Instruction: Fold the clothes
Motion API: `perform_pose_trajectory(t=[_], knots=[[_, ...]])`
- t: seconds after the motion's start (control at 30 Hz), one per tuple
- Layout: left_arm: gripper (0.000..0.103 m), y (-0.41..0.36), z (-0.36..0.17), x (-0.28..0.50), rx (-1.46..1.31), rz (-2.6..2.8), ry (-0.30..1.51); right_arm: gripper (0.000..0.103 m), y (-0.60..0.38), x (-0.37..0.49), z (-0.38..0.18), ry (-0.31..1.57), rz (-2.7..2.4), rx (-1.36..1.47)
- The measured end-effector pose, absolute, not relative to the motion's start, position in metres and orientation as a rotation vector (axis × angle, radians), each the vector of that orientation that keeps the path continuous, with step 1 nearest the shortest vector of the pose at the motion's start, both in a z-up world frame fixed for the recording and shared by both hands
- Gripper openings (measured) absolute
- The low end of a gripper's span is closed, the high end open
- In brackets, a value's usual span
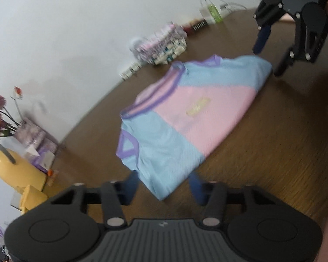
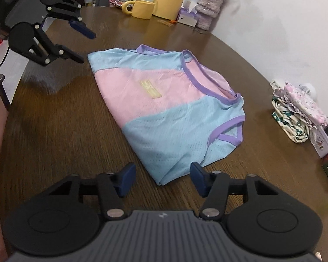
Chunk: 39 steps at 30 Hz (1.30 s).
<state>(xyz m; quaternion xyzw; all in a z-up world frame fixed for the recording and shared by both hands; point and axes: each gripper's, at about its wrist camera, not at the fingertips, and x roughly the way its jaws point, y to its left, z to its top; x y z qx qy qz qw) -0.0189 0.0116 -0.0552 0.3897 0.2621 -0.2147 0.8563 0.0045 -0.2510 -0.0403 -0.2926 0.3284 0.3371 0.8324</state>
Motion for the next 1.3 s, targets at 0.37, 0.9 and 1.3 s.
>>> perform_pose_trajectory(t=[0.37, 0.9, 1.3], knots=[[0.032, 0.016, -0.063, 0.0, 1.013, -0.65, 0.579, 0.051, -0.245, 0.019, -0.042, 0.716, 0.804, -0.637], [0.003, 0.025, -0.06, 0.022, 0.918, -0.797, 0.643, 0.011, -0.251, 0.037, -0.039, 0.805, 0.766, -0.491], [0.002, 0.02, -0.005, 0.056, 0.851, -0.738, 0.616, 0.01, -0.267, 0.03, -0.006, 0.868, 0.82, -0.349]])
